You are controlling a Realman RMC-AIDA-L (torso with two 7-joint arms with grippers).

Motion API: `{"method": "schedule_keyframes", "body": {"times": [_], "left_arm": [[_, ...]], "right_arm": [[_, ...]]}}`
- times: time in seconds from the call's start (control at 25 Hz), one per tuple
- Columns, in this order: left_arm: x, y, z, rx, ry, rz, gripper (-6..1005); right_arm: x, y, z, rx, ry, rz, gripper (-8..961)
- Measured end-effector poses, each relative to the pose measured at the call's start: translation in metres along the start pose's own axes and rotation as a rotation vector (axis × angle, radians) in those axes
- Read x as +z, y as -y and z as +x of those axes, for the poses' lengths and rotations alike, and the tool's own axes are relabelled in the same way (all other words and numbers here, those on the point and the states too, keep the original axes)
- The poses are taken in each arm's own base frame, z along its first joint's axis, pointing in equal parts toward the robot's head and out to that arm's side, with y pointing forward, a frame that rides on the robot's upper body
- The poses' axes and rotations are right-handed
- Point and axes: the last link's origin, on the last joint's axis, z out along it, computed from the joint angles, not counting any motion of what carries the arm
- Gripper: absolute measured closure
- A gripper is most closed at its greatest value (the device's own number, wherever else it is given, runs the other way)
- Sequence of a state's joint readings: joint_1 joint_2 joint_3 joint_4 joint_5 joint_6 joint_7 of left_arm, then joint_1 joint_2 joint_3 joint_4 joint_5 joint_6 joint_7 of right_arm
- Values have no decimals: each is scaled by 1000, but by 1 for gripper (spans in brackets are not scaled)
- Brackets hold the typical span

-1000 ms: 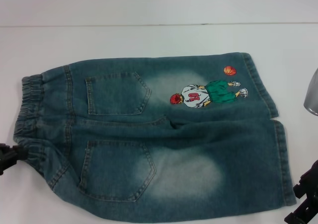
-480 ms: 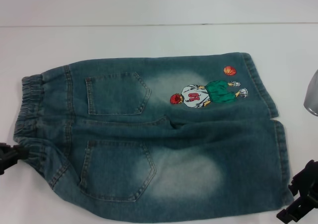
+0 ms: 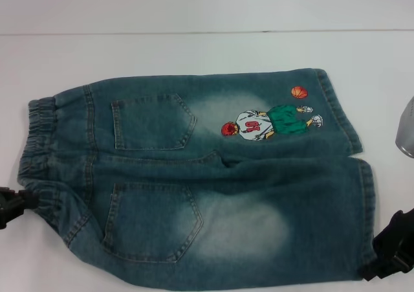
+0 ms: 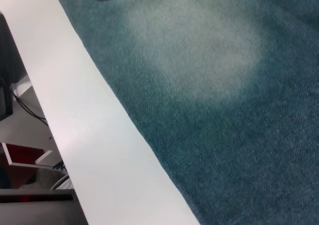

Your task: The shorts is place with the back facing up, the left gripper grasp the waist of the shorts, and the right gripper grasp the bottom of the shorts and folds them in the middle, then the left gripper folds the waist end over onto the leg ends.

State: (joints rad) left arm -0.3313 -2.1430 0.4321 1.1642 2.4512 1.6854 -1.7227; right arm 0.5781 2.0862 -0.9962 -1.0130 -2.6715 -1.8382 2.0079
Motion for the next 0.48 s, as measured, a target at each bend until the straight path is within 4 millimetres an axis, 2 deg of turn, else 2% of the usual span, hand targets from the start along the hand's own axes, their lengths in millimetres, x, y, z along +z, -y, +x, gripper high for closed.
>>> {"method": "schedule_keyframes", "body": {"times": [0.24,0.48], "left_arm": [[0,1,-1,-6,-1,0,948],[1,2,-2,-15,-3,-5,948]], "right_arm": [[-2,1,2,-6,7,19,659],[-4,-1,5,-65,40,33,867]]}}
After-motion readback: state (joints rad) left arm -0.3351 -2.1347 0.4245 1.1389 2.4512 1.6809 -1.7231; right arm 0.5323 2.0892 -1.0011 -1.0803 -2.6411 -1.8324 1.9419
